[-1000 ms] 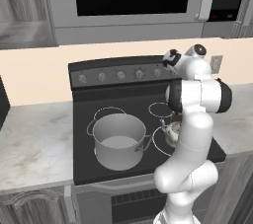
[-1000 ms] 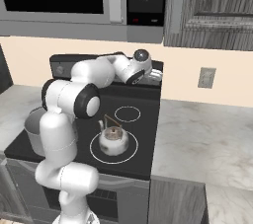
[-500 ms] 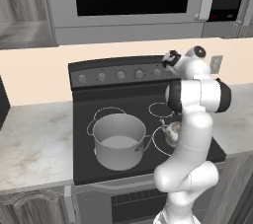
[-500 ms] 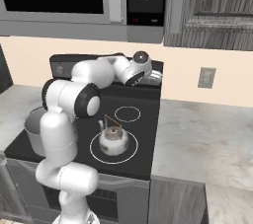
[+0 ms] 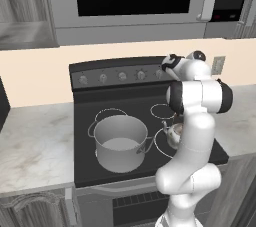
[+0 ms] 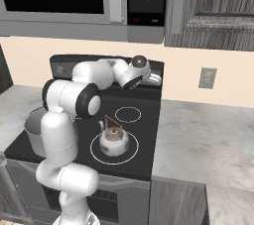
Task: Pick the kettle from the cabinet and place it on a stove burner. Then pick the pot from the counter and place it on another stove burner. Finally, turn both burners on.
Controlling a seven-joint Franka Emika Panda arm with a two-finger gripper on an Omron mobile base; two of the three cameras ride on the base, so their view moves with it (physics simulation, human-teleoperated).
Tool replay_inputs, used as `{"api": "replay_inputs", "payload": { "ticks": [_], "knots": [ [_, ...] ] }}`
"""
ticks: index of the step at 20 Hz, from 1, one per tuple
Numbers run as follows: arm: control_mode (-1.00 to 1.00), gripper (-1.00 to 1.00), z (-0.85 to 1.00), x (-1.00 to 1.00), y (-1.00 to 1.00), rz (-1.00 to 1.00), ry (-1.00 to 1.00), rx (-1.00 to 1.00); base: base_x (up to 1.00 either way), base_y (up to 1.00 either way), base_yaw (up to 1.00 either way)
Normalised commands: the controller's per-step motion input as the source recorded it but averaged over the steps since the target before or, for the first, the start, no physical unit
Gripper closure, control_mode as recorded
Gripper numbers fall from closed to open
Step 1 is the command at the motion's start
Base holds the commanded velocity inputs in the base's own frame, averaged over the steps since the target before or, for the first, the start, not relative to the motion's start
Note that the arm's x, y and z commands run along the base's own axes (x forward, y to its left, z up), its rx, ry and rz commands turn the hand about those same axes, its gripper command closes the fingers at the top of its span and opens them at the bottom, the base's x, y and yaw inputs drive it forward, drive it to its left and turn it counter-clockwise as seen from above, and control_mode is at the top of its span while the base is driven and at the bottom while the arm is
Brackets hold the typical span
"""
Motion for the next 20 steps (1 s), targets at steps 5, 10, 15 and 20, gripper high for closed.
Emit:
{"api": "replay_inputs", "payload": {
  "ticks": [5, 10, 15, 20],
  "knots": [
    [-1.0, -1.0, -0.07, 0.0, -0.11, 0.0, -0.03, 0.0, 0.0, 0.0, 0.0],
    [-1.0, -1.0, -0.09, 0.02, -0.09, 0.0, -0.03, 0.0, 0.0, 0.0, 0.0],
    [-1.0, -1.0, -0.07, 0.03, -0.1, 0.0, -0.03, 0.0, 0.0, 0.0, 0.0],
    [-1.0, -1.0, -0.08, 0.07, -0.08, 0.0, -0.02, 0.0, 0.0, 0.0, 0.0]
  ]
}}
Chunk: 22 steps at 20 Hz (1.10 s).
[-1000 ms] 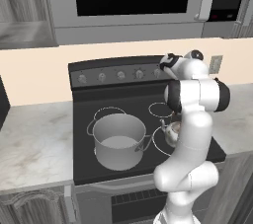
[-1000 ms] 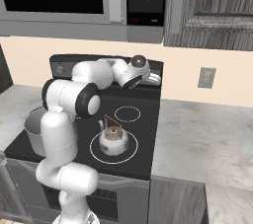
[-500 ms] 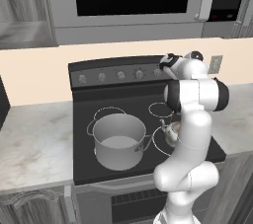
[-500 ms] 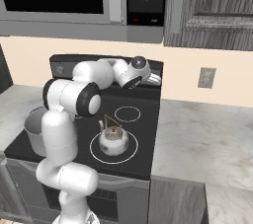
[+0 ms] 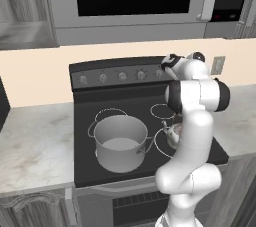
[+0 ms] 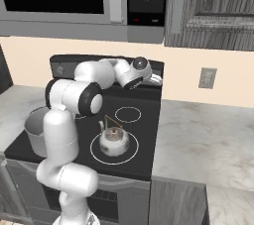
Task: Pick the kettle from the cabinet and place it on a stove burner. Then pick the pot from the counter and place it on another stove burner. Finally, turn both burners on.
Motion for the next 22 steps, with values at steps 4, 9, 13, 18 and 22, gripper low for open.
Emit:
{"api": "replay_inputs", "payload": {
  "ticks": [4, 9, 13, 18, 22],
  "knots": [
    [-1.0, -1.0, -0.15, 0.13, -0.07, 0.0, 0.0, 0.0, 0.0, 0.0, 0.0],
    [-1.0, -1.0, -0.13, 0.14, -0.08, 0.0, 0.0, 0.0, 0.0, 0.0, 0.0],
    [-1.0, -1.0, -0.11, 0.19, -0.06, 0.0, -0.01, 0.0, 0.0, 0.0, 0.0],
    [-1.0, -1.0, -0.13, 0.19, -0.04, 0.0, -0.01, 0.0, 0.0, 0.0, 0.0],
    [-1.0, -1.0, -0.13, 0.2, -0.02, 0.0, -0.01, 0.0, 0.0, 0.0, 0.0]
  ]
}}
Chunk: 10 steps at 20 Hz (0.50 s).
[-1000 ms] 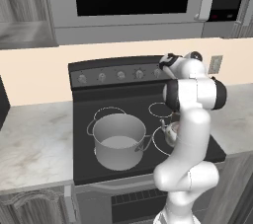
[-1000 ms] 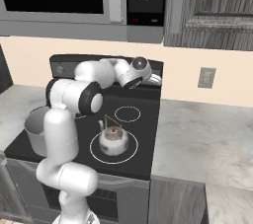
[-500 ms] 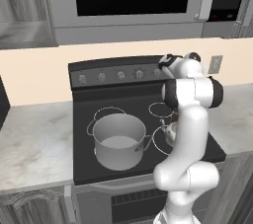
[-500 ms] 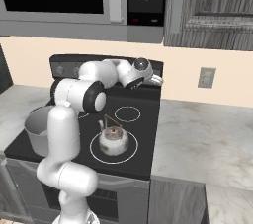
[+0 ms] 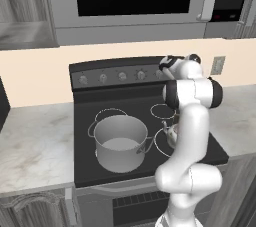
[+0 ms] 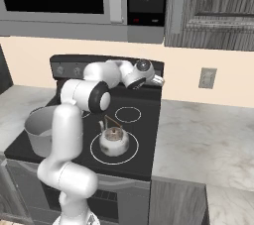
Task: Pick the kettle from the cabinet and place it on a stove burner. Then pick the pot from the counter and place it on another stove burner. Finally, turn both burners on.
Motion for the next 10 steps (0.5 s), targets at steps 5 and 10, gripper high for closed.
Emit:
{"api": "replay_inputs", "payload": {
  "ticks": [5, 10],
  "knots": [
    [-1.0, -1.0, -0.12, 0.17, 0.0, 0.0, -0.01, 0.0, 0.0, 0.0, 0.0],
    [-1.0, -1.0, -0.05, 0.08, 0.0, 0.03, -0.04, 0.0, 0.0, 0.0, 0.0]
  ]
}}
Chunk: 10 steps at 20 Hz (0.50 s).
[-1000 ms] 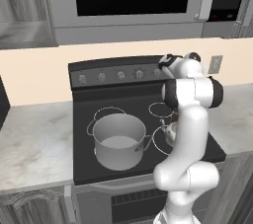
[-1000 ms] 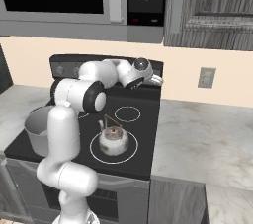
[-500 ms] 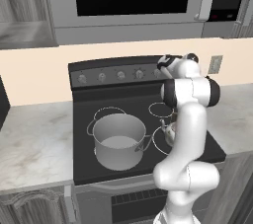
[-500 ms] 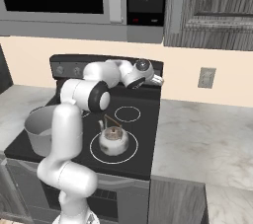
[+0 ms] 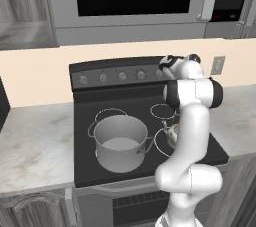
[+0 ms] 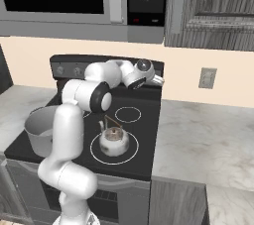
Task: Pick the kettle from the cabinet and place it on a stove burner. Then pick the pot from the counter and place it on another stove burner. Finally, turn both burners on.
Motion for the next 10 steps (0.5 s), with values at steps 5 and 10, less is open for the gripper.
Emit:
{"api": "replay_inputs", "payload": {
  "ticks": [5, 10],
  "knots": [
    [-1.0, 1.0, -0.09, 0.09, 0.0, 0.02, -0.02, 0.0, 0.0, 0.0, 0.0],
    [-1.0, 1.0, -0.08, 0.02, 0.0, 0.02, -0.01, 0.0, 0.0, 0.0, 0.0]
  ]
}}
